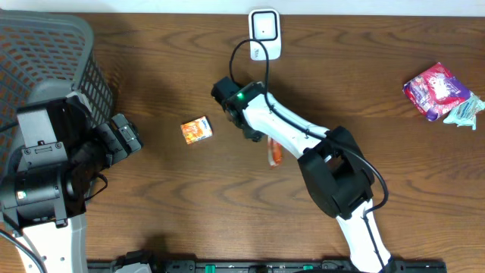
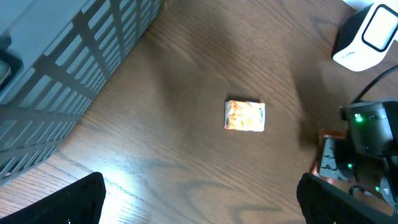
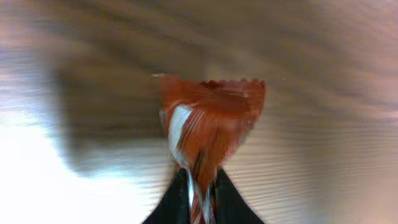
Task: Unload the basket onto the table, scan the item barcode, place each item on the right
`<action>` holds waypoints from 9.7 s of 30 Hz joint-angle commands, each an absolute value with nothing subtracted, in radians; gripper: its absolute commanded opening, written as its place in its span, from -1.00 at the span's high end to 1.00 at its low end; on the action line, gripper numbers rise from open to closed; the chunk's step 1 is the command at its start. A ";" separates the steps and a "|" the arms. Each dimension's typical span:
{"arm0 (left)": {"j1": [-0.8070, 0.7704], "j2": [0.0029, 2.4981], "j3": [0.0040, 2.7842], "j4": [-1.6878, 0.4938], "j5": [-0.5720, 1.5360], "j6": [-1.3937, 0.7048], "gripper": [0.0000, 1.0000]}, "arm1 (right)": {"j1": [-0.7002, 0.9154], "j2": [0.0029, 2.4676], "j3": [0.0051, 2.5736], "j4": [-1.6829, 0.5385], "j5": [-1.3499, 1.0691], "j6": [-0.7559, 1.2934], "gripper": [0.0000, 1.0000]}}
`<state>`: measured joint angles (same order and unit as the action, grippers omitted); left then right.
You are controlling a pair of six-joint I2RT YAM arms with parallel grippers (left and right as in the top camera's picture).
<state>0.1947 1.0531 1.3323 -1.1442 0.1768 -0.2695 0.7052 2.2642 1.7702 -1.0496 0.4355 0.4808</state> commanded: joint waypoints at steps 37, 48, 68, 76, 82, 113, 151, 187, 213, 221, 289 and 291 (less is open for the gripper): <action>0.198 1.053 1.342 -1.144 0.171 -0.274 -0.96 | 0.559 2.244 2.078 -1.367 0.151 0.225 -0.99; 0.198 1.053 1.342 -1.144 0.171 -0.274 -0.96 | 0.398 2.244 2.051 -1.419 -0.271 0.052 -0.99; 0.198 1.053 1.342 -1.144 0.171 -0.274 -0.96 | 0.407 2.244 1.853 -1.398 -0.375 0.029 -0.98; 0.198 1.053 1.342 -1.144 0.171 -0.274 -0.96 | 0.424 2.244 1.842 -1.318 -0.376 0.072 -0.98; 0.198 1.053 1.342 -1.144 0.171 -0.274 -0.96 | 0.429 2.244 1.820 -1.339 -0.376 0.104 -0.83; 0.198 1.053 1.342 -1.144 0.171 -0.274 -0.95 | 0.528 2.223 1.692 -1.127 -0.196 0.236 0.98; 0.198 1.053 1.342 -1.144 0.171 -0.274 -0.96 | 0.738 2.218 1.780 -1.227 1.027 0.466 0.98; 0.198 1.053 1.342 -1.144 0.171 -0.274 -0.96 | 0.692 2.216 2.026 -1.181 0.202 0.333 -0.20; 0.198 1.053 1.342 -1.144 0.171 -0.274 -0.95 | 0.513 2.219 1.811 -0.960 0.178 0.375 -0.15; 0.198 1.053 1.342 -1.144 0.171 -0.274 -0.96 | 0.514 2.219 1.710 -0.868 0.186 0.377 -0.09; 0.198 1.053 1.342 -1.144 0.171 -0.274 -0.96 | 0.149 2.111 1.634 -0.927 -0.705 0.138 -0.57; 0.198 1.053 1.342 -1.144 0.171 -0.274 -0.96 | 0.171 2.106 1.634 -0.950 -0.694 0.113 -0.60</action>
<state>0.1947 1.0531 1.3323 -1.1442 0.1768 -0.2695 0.1364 2.1429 1.6150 -0.9318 -0.7006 0.1791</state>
